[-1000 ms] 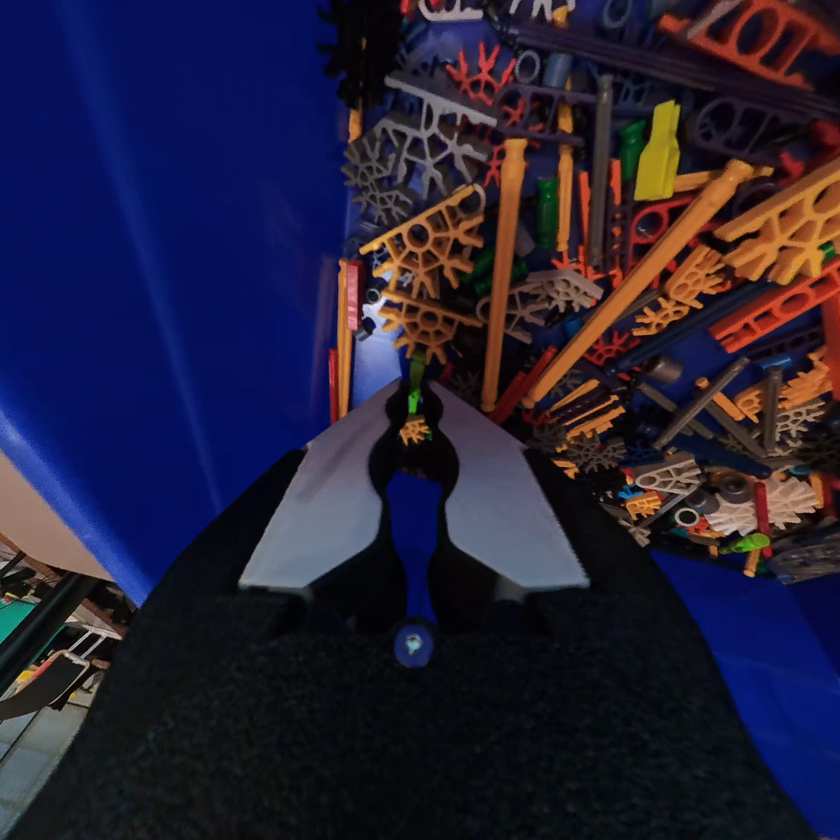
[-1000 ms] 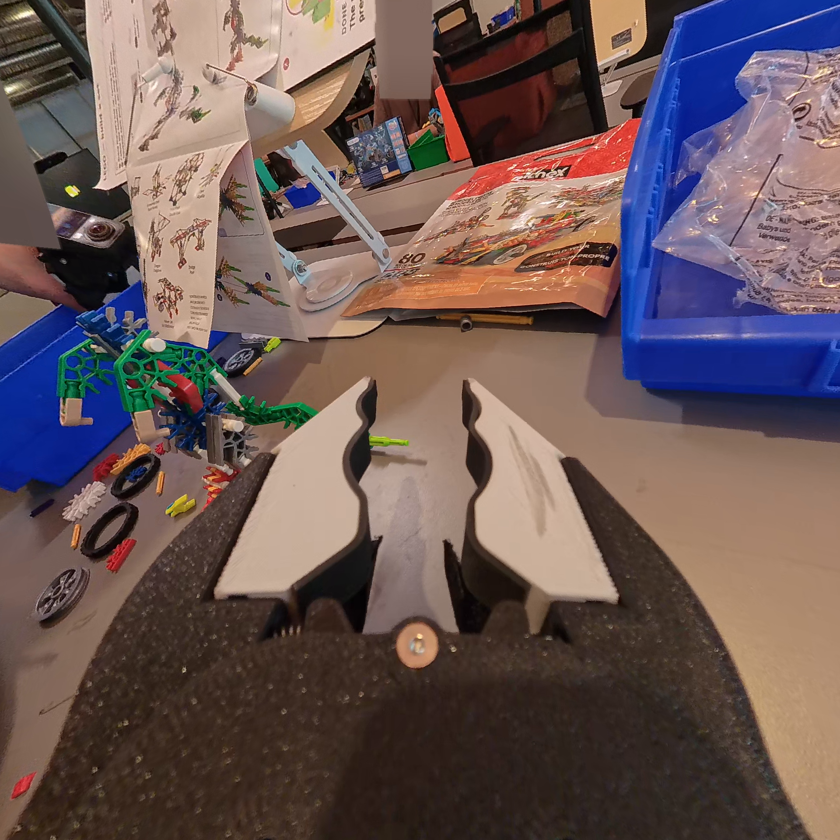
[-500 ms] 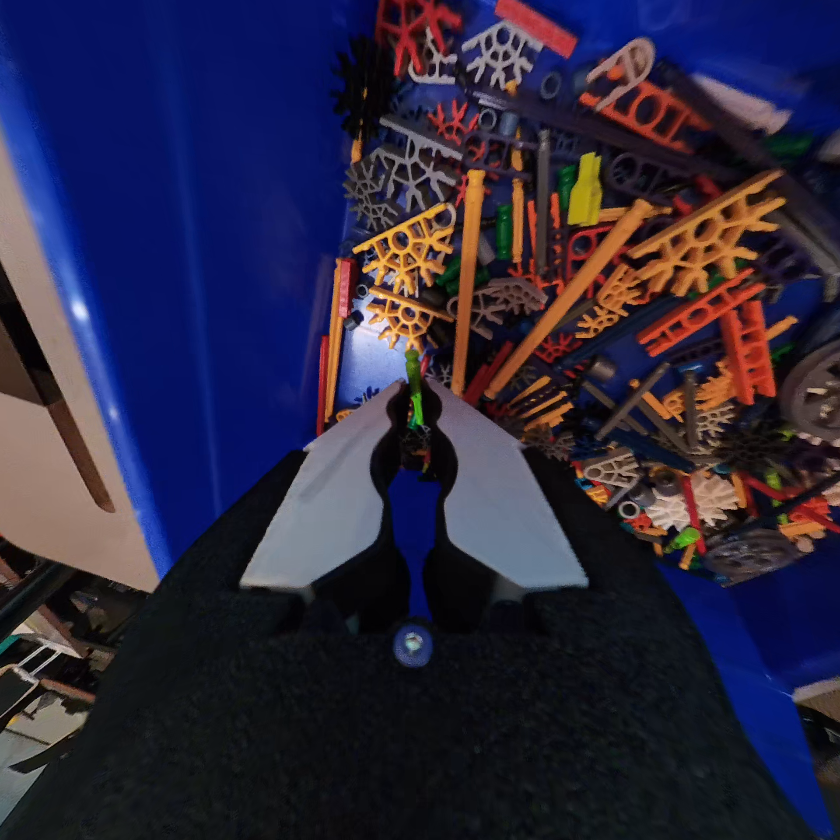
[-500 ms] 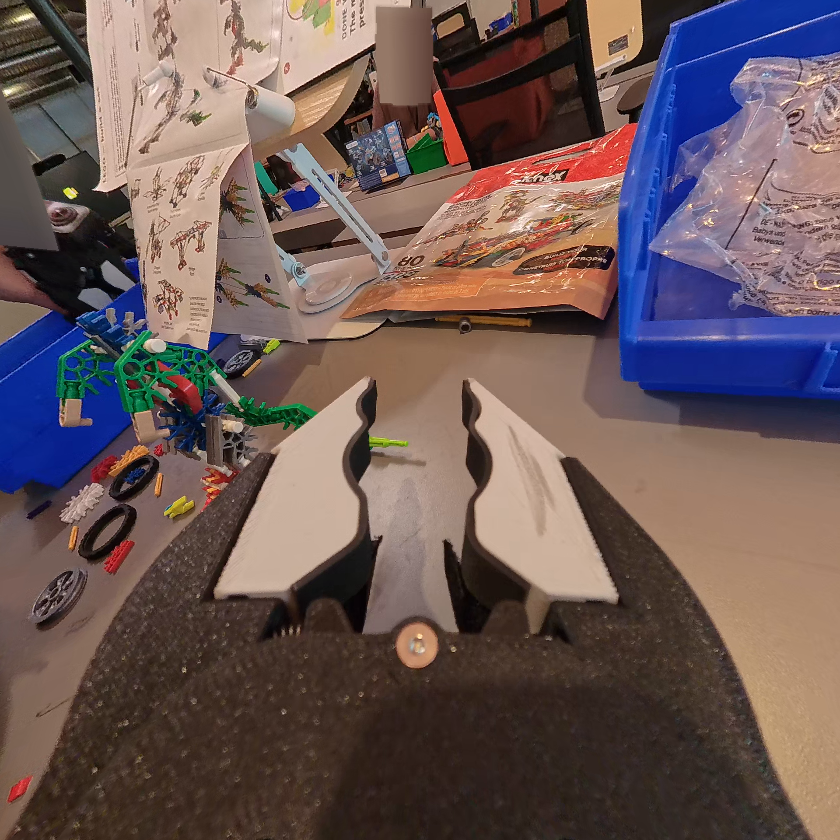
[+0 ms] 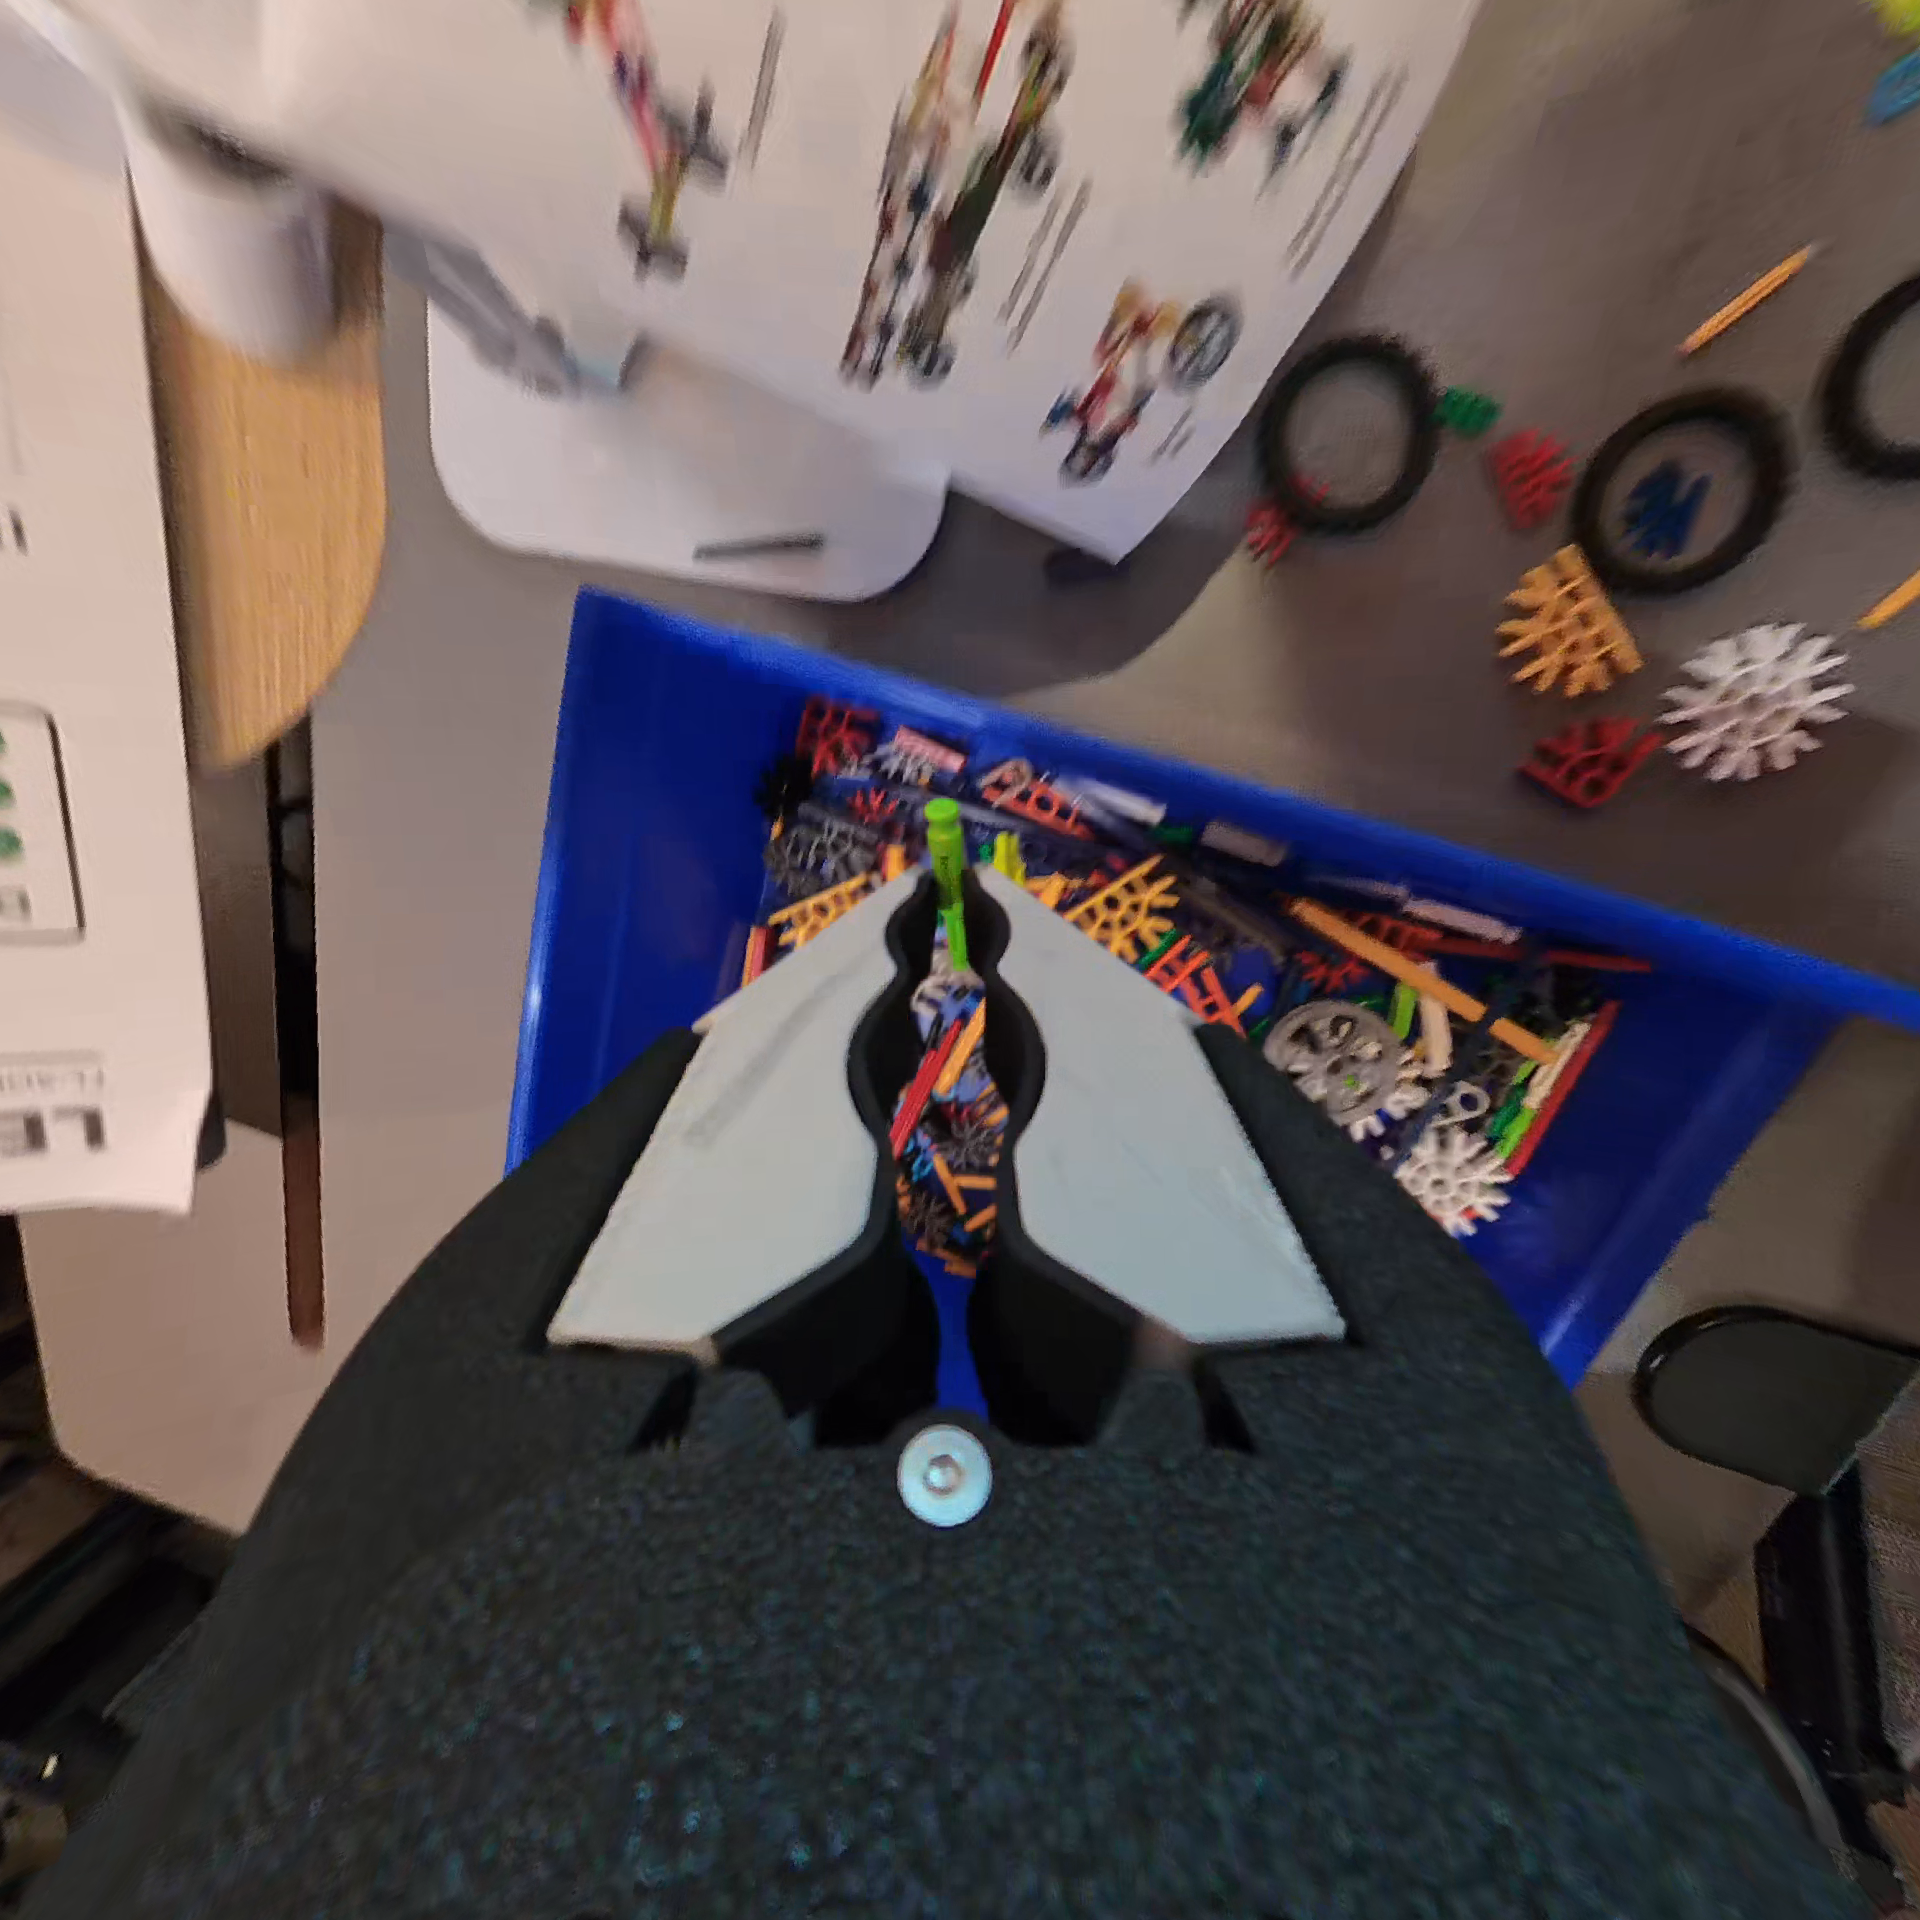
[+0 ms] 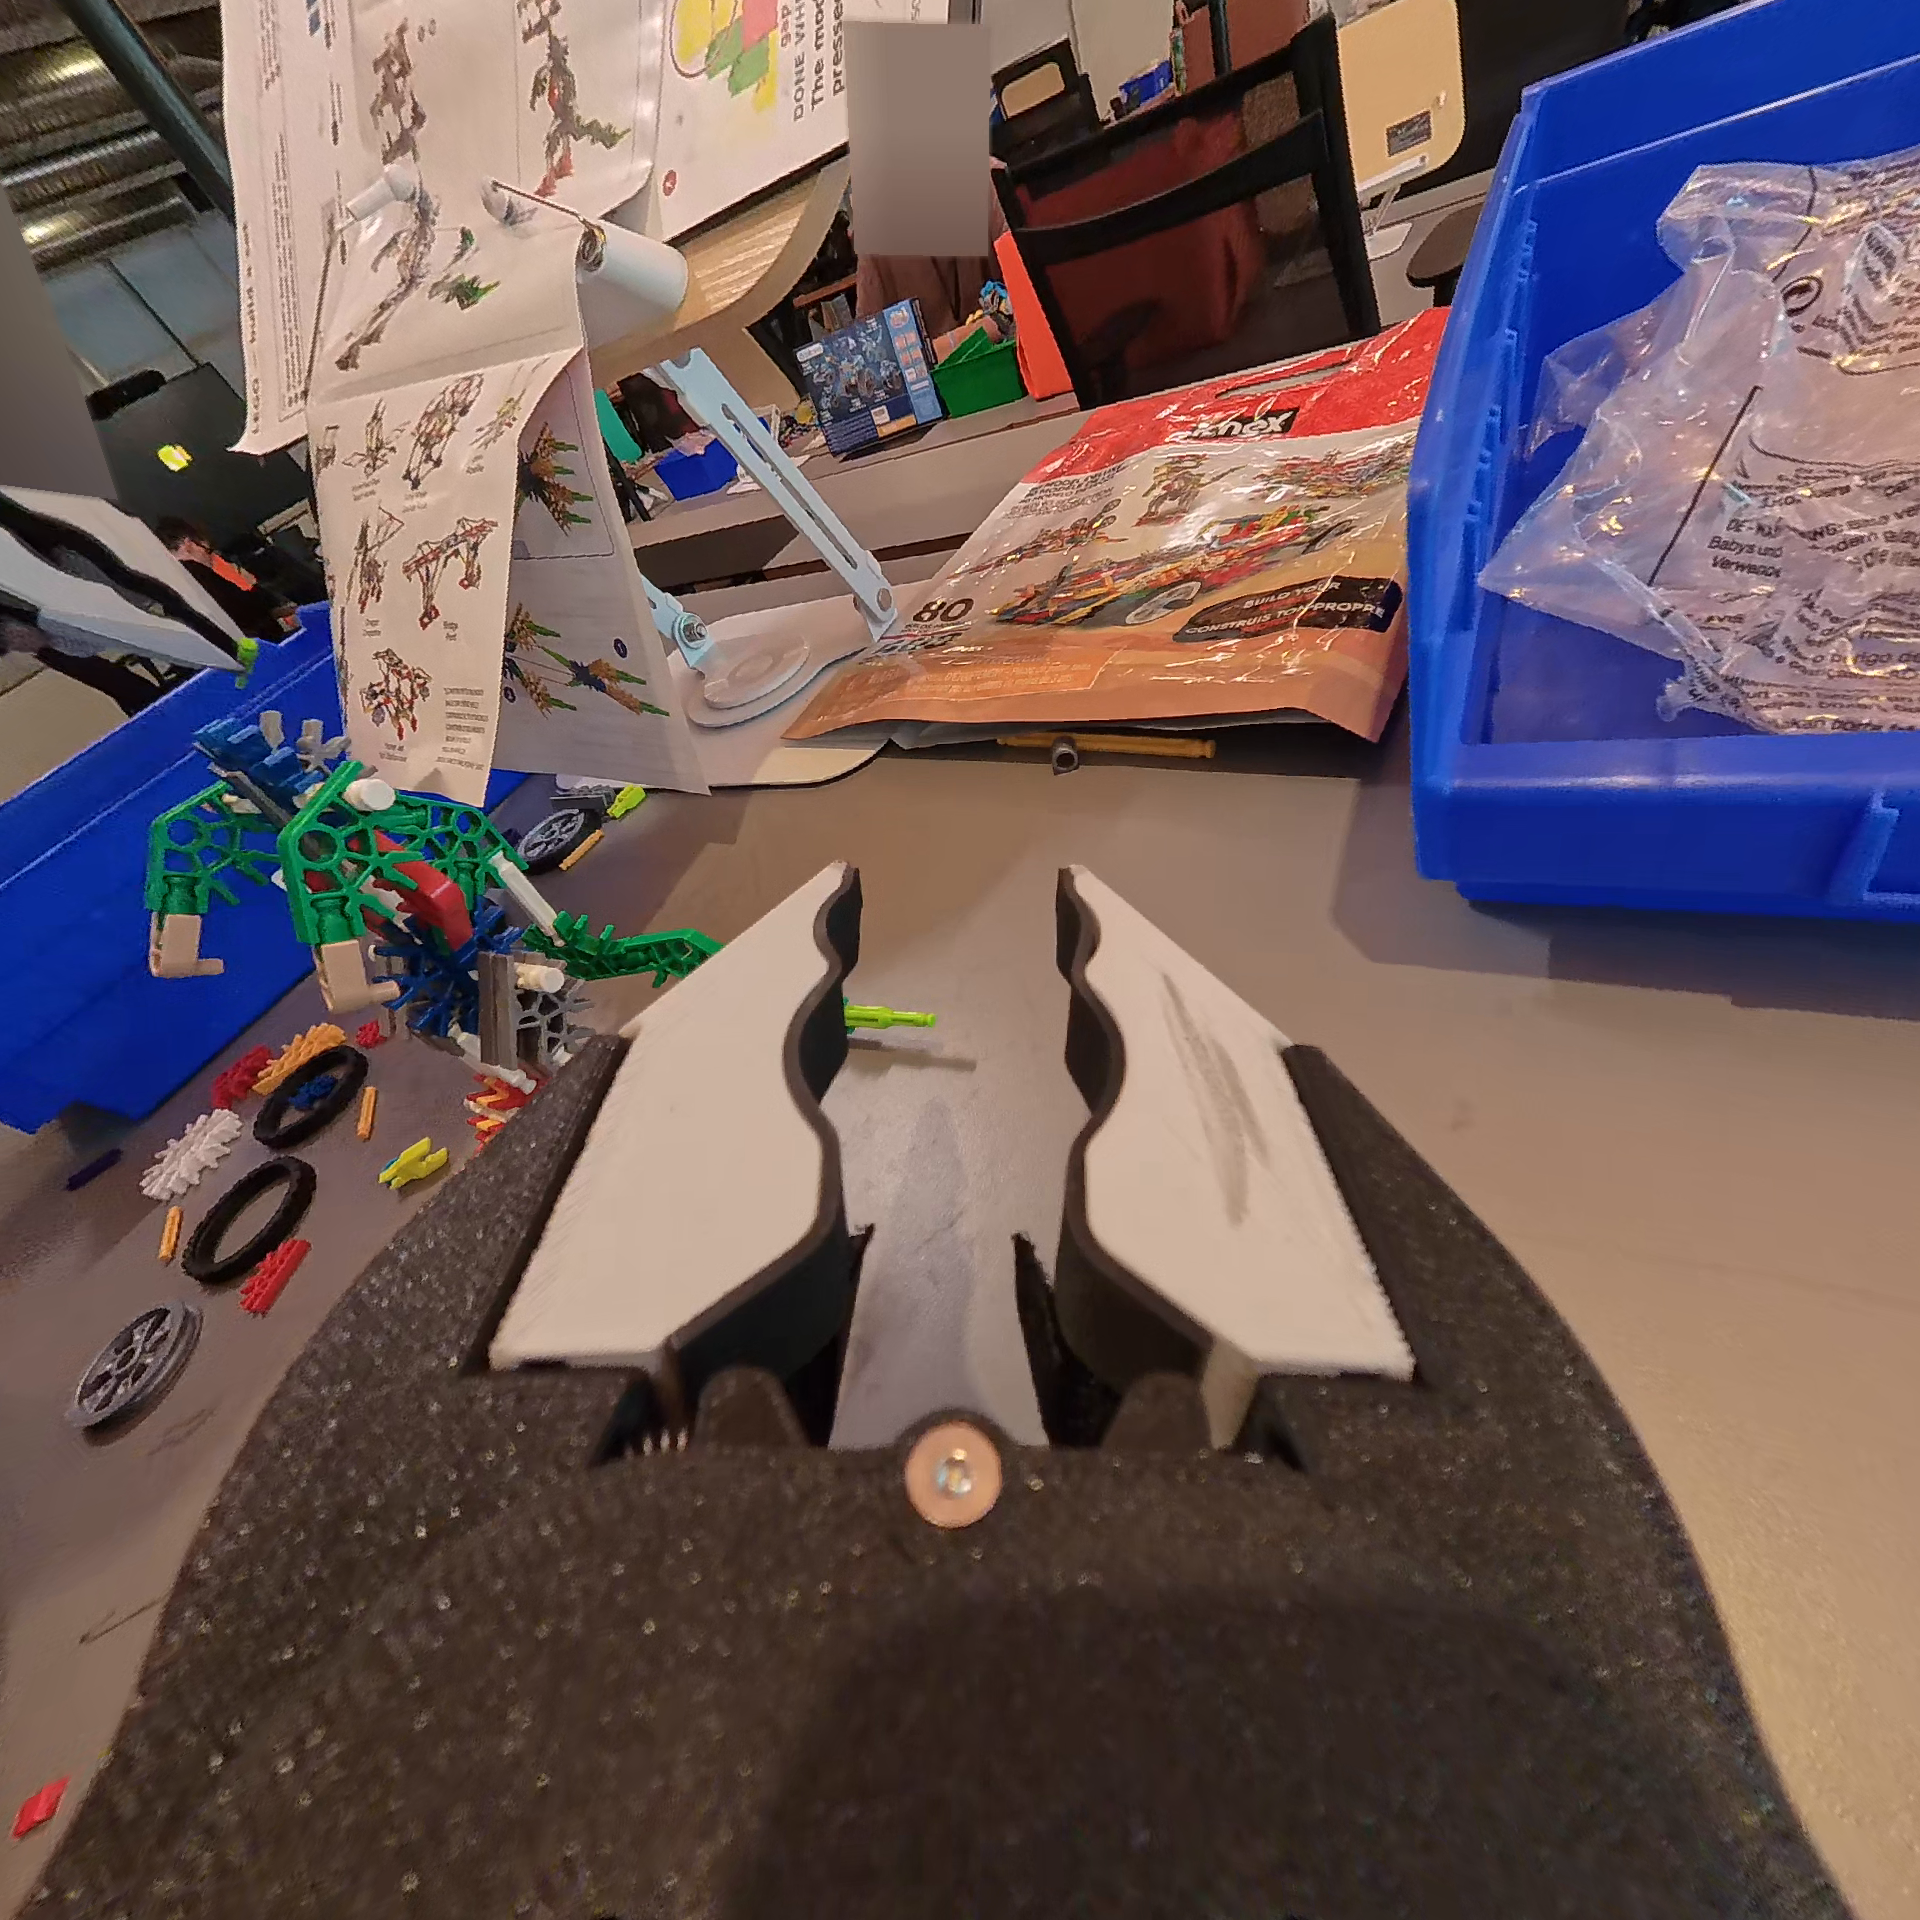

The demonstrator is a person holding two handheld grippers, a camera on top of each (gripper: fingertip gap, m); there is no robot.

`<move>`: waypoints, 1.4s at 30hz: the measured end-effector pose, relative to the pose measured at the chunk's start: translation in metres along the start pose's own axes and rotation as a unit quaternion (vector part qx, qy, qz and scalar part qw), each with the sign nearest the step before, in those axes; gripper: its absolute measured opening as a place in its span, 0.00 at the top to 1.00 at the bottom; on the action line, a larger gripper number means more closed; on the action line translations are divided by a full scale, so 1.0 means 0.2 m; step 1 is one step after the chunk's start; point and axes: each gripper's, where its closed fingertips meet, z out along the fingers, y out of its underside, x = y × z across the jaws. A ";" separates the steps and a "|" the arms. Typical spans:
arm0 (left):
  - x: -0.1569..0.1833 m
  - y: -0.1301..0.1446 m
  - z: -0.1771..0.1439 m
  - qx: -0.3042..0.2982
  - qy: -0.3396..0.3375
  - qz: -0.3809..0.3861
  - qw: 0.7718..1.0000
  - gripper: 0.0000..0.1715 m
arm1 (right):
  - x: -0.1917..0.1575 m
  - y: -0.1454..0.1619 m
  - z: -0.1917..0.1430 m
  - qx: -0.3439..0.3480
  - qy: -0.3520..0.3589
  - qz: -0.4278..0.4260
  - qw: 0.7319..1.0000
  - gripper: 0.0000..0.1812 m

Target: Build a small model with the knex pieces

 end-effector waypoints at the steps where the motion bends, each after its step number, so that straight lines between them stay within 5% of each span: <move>1: 0.03 -0.05 -0.01 0.011 0.009 0.006 1.000 0.98 | 0.00 0.00 0.00 0.001 0.000 0.000 1.000 0.79; 10: 0.30 -0.47 -0.03 0.079 0.084 0.093 0.989 0.98 | -0.01 -0.01 -0.01 0.009 -0.001 -0.003 1.000 0.79; 16: 0.54 -0.62 0.07 0.077 0.141 0.160 0.974 0.98 | -0.01 -0.02 -0.02 0.015 -0.003 -0.003 1.000 0.79; 25: 0.77 -0.64 0.37 0.015 0.184 0.197 0.963 0.98 | -0.01 -0.02 -0.02 0.019 -0.006 -0.004 1.000 0.79; 42: 0.86 -0.57 0.56 -0.020 0.191 0.184 0.964 0.96 | -0.01 -0.02 -0.02 0.020 -0.008 -0.004 1.000 0.79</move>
